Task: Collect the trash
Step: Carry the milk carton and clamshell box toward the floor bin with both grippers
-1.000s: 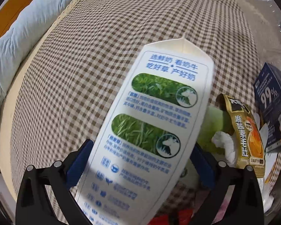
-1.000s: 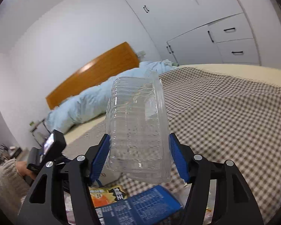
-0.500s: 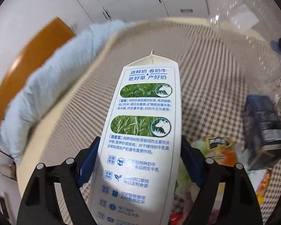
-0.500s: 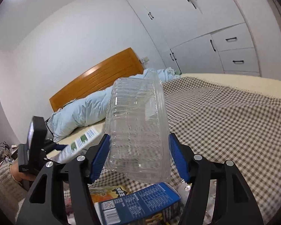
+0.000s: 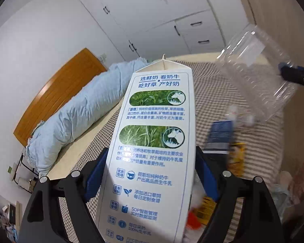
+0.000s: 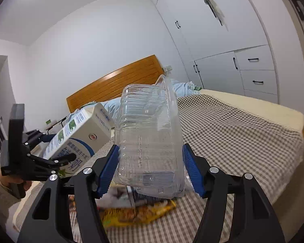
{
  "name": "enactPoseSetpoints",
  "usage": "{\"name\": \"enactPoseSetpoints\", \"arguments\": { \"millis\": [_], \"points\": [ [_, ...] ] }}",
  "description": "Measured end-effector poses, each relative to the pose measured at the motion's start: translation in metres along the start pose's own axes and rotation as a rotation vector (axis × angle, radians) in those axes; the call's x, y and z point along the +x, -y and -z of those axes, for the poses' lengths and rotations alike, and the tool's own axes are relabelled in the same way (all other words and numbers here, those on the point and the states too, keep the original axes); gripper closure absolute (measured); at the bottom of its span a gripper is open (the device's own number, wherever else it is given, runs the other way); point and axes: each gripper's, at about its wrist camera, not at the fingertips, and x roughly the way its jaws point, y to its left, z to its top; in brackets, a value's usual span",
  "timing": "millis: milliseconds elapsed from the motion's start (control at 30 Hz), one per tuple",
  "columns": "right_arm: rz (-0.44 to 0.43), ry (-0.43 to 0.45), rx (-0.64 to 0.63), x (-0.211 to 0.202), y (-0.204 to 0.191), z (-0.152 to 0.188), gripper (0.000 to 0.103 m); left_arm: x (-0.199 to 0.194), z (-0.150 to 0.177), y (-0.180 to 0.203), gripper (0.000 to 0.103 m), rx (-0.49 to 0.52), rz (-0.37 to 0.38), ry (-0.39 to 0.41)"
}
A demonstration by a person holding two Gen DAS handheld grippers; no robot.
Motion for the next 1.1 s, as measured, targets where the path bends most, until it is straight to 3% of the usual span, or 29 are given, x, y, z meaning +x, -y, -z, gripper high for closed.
{"name": "enactPoseSetpoints", "arguments": {
  "millis": [167,533,767,1100],
  "points": [
    [-0.005,-0.004,-0.028,-0.049,-0.004,0.008,0.041,-0.048,0.011,0.033,0.024,0.016,0.013,0.029],
    [0.009,-0.039,-0.070,-0.117,0.002,0.032,0.041,-0.112,0.045,0.100,0.024,0.022,0.048,0.100],
    [0.027,-0.066,-0.081,-0.149,0.009,0.056,0.041,-0.132,0.073,0.137,0.024,0.029,0.080,0.141],
    [0.067,-0.181,-0.097,-0.168,0.024,0.106,0.041,-0.132,0.119,0.194,0.024,0.068,0.145,0.133]
  ]
}}
